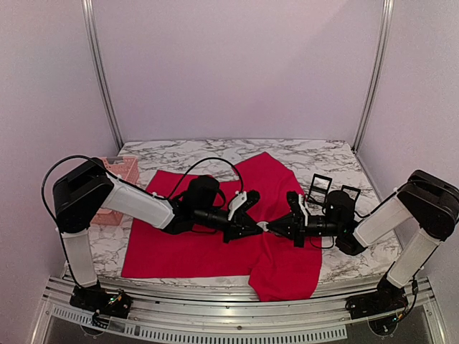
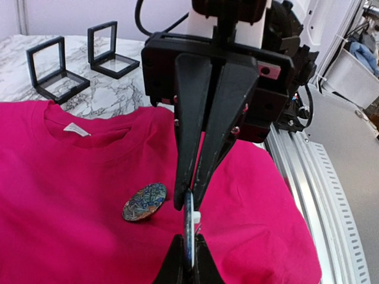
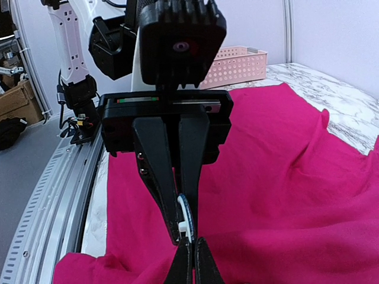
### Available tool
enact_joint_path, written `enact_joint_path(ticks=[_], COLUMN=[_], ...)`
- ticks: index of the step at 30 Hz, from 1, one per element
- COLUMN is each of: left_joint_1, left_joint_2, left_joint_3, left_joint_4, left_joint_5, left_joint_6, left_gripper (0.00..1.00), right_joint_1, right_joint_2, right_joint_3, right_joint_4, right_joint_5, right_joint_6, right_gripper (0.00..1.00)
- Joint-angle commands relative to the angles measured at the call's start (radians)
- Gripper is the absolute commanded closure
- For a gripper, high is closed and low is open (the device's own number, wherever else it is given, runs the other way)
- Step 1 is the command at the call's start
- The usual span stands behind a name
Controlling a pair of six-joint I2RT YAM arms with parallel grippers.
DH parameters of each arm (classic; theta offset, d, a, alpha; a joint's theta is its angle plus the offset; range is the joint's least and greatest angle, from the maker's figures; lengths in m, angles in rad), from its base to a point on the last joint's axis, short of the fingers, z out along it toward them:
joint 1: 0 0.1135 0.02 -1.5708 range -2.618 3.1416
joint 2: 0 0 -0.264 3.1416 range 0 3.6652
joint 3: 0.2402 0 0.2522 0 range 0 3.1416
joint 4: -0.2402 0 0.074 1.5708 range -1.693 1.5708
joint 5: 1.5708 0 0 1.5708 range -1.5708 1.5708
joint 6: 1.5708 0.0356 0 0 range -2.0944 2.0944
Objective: Pin the brooch onto the clothing
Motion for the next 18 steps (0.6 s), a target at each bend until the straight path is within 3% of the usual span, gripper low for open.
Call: enact_joint_path(ticks=[1,9,18], left_joint_1=[-0.030,-0.029,-0.008], left_joint_2=[0.022,0.025,0.020], left_joint_3=[0.066,0.097,0.105], left_joint_4=[-0.072,-0.129,-0.158], left_joint_5=[-0.101,-0.171,-0.255], left_joint_6=[-0.075,-0.118,-0.309], left_gripper=[1.00,1.00,1.00], right_joint_1=[0.052,0.058,0.082], right_joint_2=[-0.029,-0.042,-0.095], right_joint_3=[0.029,0.034,0.022], right_joint_4=[-0.047,-0.068,-0.113], right_joint_5=[0.007,0.003,0.022], right_joint_6=[-0.050,-0.050,-0.130], right_gripper=[1.00,1.00,1.00])
